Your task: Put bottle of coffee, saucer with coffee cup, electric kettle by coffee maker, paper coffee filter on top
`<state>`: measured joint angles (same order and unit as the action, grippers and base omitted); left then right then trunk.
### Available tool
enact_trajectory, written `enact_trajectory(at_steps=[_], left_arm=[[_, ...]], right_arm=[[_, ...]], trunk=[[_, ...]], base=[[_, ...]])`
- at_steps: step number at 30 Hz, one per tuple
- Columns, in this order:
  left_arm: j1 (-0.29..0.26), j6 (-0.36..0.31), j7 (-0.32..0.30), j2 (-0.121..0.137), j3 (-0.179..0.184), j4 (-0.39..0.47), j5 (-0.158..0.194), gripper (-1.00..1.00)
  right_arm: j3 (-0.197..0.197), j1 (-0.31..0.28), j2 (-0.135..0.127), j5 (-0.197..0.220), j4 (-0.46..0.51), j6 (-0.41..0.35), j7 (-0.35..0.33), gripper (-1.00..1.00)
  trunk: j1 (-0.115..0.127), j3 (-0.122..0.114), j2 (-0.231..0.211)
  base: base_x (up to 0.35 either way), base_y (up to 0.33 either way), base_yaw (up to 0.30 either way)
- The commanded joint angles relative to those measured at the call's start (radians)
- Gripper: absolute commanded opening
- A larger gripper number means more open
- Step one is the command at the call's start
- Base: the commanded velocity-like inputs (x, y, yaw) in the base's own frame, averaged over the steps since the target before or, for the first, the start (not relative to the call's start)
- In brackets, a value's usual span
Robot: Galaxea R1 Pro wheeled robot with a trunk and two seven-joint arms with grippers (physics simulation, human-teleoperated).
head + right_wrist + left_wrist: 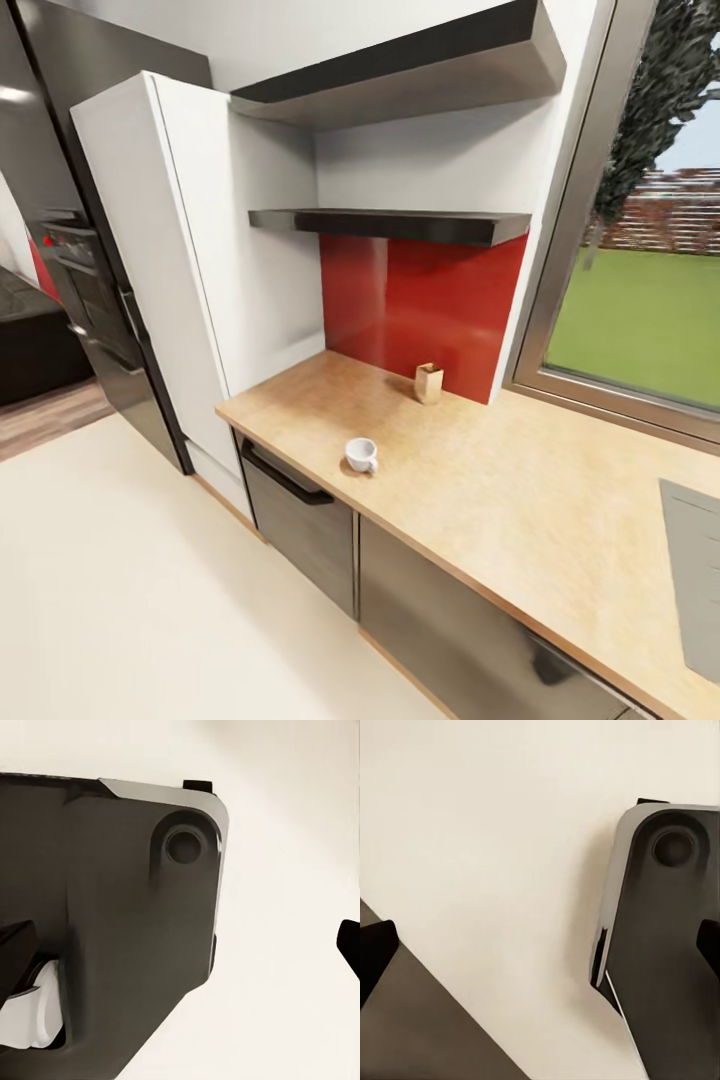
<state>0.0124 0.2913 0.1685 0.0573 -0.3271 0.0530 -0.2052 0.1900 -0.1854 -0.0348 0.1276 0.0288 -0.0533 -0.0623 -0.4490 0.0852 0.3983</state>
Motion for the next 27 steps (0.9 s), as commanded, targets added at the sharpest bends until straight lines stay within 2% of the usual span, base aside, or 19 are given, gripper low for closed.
enact_trajectory(at_steps=[1, 27], left_arm=[[0.000, 0.001, 0.003, 0.000, -0.006, 0.001, -0.011, 1.00], [0.000, 0.000, 0.003, -0.002, -0.006, 0.001, -0.010, 1.00]], right_arm=[[0.009, 0.000, -0.001, 0.010, 0.002, -0.005, -0.003, 1.00], [0.009, 0.000, -0.001, 0.010, 0.002, -0.006, -0.004, 1.00]], trunk=[[-0.001, 0.001, 0.002], [-0.001, -0.036, 0.002]], base=[[0.243, 0.247, 0.000], [0.239, 0.252, 0.000]])
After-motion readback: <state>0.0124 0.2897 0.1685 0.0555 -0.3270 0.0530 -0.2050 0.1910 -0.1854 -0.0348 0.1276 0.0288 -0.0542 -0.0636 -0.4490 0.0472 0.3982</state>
